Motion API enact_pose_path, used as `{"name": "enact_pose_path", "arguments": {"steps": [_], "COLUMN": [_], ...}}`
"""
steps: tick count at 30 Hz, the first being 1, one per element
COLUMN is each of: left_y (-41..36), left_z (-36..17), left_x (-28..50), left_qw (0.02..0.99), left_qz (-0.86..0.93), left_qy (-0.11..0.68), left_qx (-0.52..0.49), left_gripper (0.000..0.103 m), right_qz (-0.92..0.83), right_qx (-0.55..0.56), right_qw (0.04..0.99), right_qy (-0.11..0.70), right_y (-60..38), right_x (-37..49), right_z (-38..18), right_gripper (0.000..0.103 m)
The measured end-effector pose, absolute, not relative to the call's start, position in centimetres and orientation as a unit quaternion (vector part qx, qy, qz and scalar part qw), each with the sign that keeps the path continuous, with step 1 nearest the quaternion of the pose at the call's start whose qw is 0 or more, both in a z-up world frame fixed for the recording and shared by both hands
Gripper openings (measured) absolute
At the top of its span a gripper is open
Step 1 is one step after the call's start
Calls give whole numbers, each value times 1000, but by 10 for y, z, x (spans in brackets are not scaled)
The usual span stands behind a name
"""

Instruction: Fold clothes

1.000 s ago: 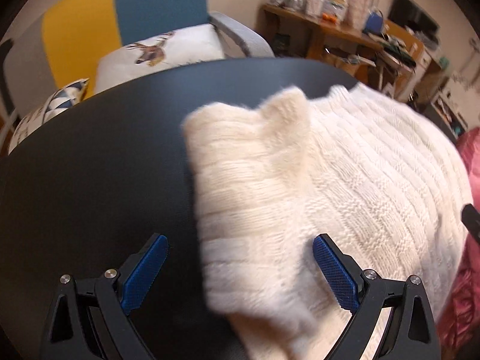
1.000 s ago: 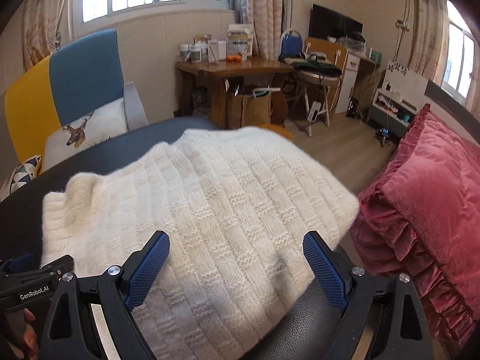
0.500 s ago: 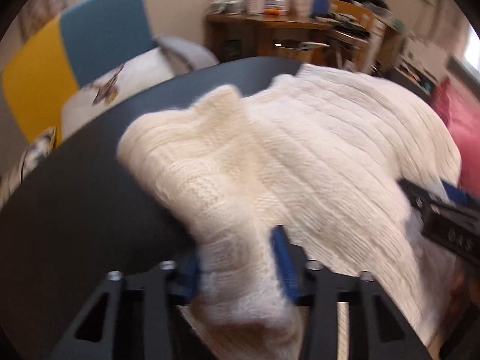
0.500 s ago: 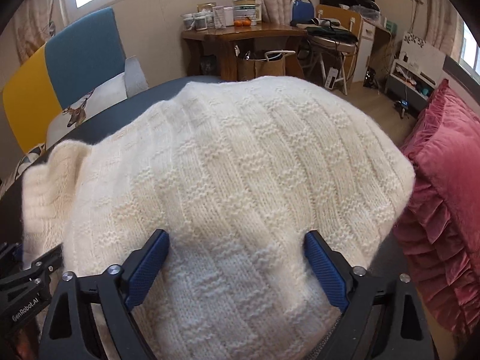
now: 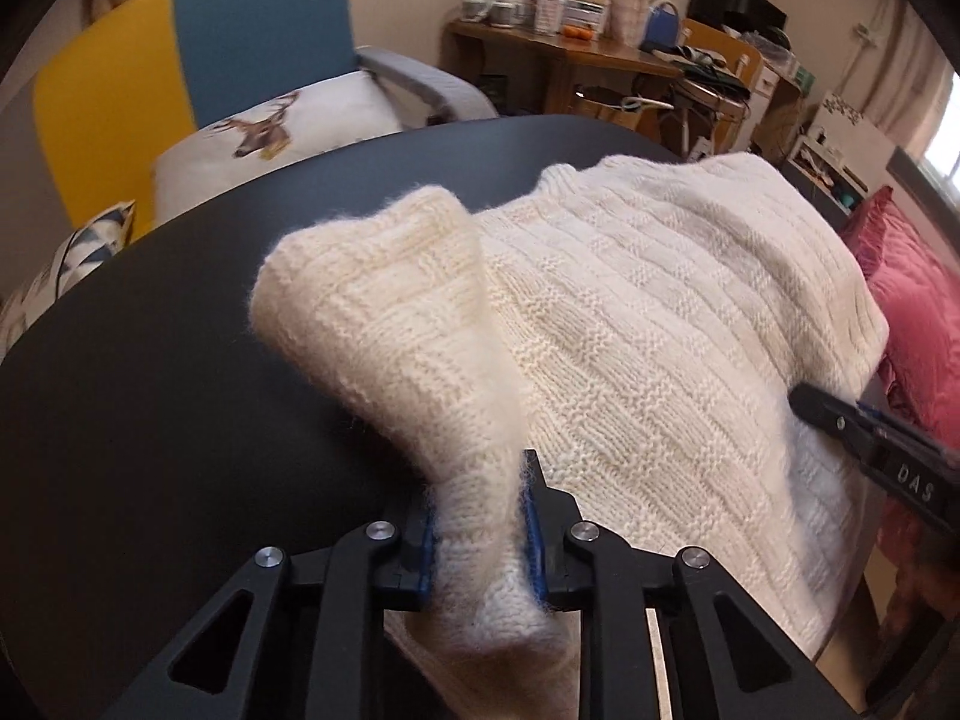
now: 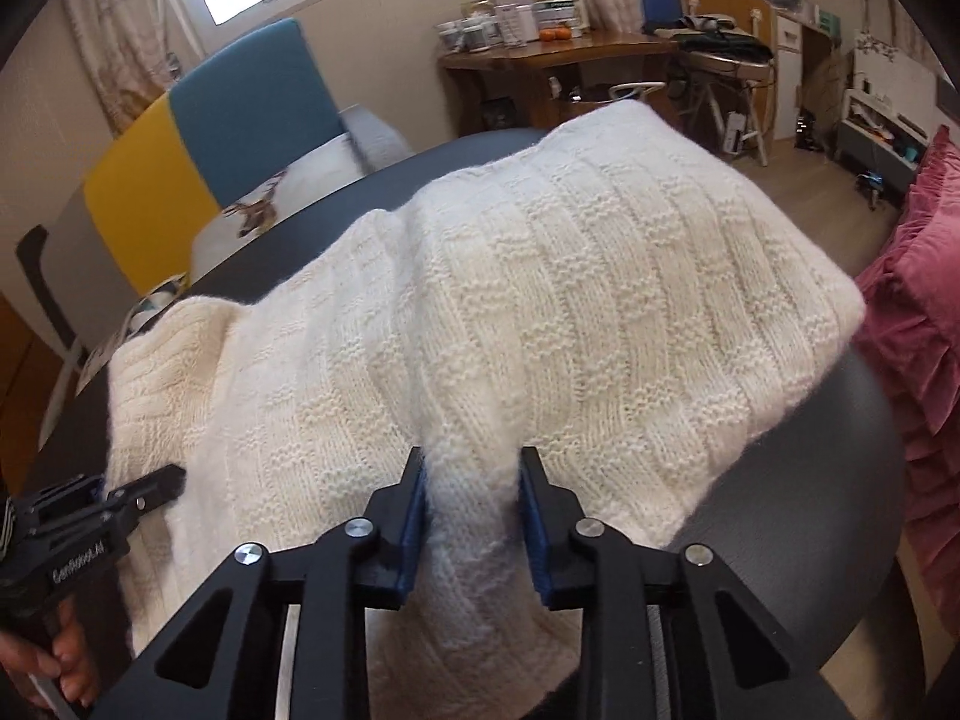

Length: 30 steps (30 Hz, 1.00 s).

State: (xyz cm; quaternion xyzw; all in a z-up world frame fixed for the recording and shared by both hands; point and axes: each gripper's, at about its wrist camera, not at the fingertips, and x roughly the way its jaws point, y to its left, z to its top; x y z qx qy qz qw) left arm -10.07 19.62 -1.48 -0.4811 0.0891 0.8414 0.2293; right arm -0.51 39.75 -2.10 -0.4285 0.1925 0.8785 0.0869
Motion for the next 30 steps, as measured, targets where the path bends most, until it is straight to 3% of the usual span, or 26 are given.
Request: {"name": "enact_pose_path", "arguments": {"steps": [6,9,13,22,27,29,30], "left_y": [130,110,106,115,114,113,109], "left_z": [-12,-2,24,65,69,62,59], "left_x": [-87,-82,-75,-67,-62,-62,-63], "left_qw": [199,198,215,279,294,288,281], "left_qz": [851,854,860,855,855,854,853], "left_qy": [71,45,8,-22,-25,-20,-23], "left_qx": [-480,-478,-462,-436,-427,-433,-438], "left_gripper": [22,22,22,22,22,22,22], "right_qz": [880,880,887,902,854,843,848], "right_qx": [-428,-425,-406,-403,-504,-524,-517], "right_qw": [66,75,93,119,118,117,118], "right_qy": [196,197,199,100,49,25,17], "right_y": [354,342,340,360,372,370,363], "right_x": [0,4,13,-50,-99,-111,-108], "right_z": [-22,-19,-5,29,-6,-18,-19], "right_gripper": [26,37,39,47,59,61,57]}}
